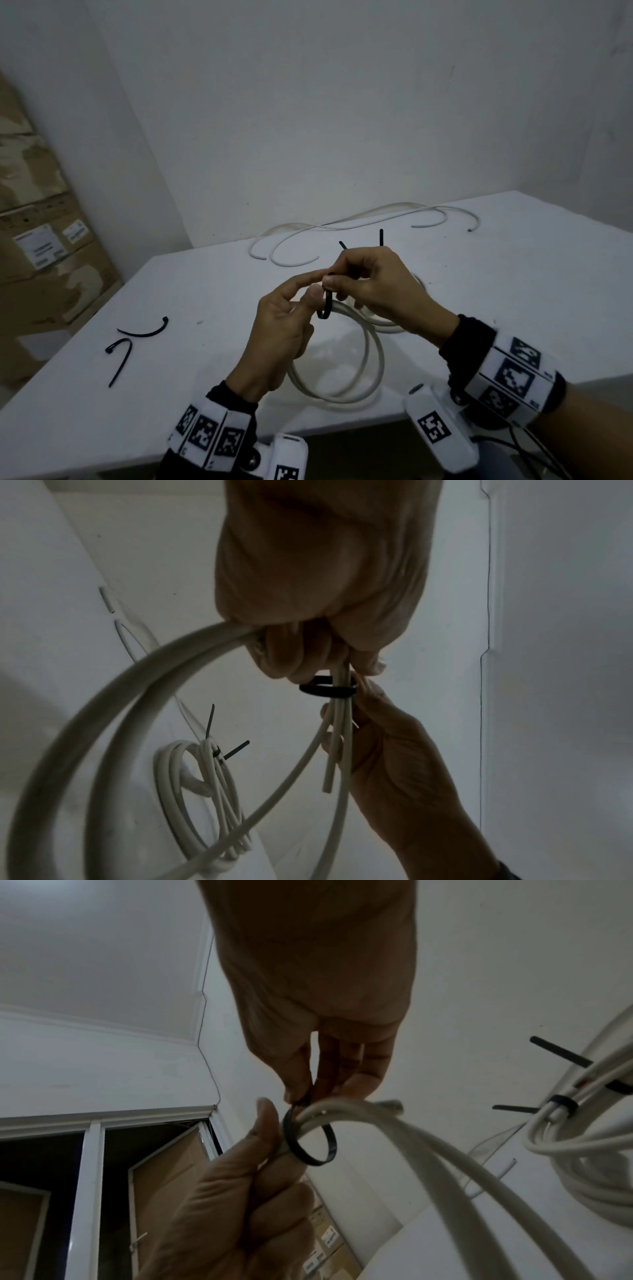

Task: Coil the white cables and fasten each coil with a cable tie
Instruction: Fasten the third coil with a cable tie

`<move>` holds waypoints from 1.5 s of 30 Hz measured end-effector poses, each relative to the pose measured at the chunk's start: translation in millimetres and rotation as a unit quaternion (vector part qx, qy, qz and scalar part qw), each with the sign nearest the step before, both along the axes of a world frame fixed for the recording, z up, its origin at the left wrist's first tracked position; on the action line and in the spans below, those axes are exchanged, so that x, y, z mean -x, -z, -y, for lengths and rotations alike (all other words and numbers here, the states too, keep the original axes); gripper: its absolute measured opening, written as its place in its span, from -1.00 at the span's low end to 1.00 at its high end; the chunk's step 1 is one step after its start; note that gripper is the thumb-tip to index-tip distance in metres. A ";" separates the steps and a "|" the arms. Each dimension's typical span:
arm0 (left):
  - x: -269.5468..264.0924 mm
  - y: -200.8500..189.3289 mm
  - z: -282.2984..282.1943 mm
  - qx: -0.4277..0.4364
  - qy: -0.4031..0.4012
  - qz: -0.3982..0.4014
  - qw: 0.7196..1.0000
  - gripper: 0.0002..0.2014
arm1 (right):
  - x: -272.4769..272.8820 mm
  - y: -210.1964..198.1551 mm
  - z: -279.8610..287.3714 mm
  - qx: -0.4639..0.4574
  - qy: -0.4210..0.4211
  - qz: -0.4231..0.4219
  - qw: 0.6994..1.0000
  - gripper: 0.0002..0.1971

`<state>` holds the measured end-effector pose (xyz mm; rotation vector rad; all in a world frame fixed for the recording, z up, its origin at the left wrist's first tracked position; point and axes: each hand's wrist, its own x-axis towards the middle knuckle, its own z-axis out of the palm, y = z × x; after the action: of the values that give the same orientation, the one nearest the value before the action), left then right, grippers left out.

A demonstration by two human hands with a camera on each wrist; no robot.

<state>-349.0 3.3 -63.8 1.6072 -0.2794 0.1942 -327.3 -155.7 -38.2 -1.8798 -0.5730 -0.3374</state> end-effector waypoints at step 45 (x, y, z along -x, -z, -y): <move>-17.3 -20.6 -10.2 0.176 0.029 -0.218 0.959 -0.81 | -18.5 -1.5 14.9 0.086 -0.140 -0.235 0.958 -0.45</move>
<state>-331.7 13.5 -43.2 1.2450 0.0504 -0.1518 -308.7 -170.5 -36.7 -1.9214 -0.5413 0.3514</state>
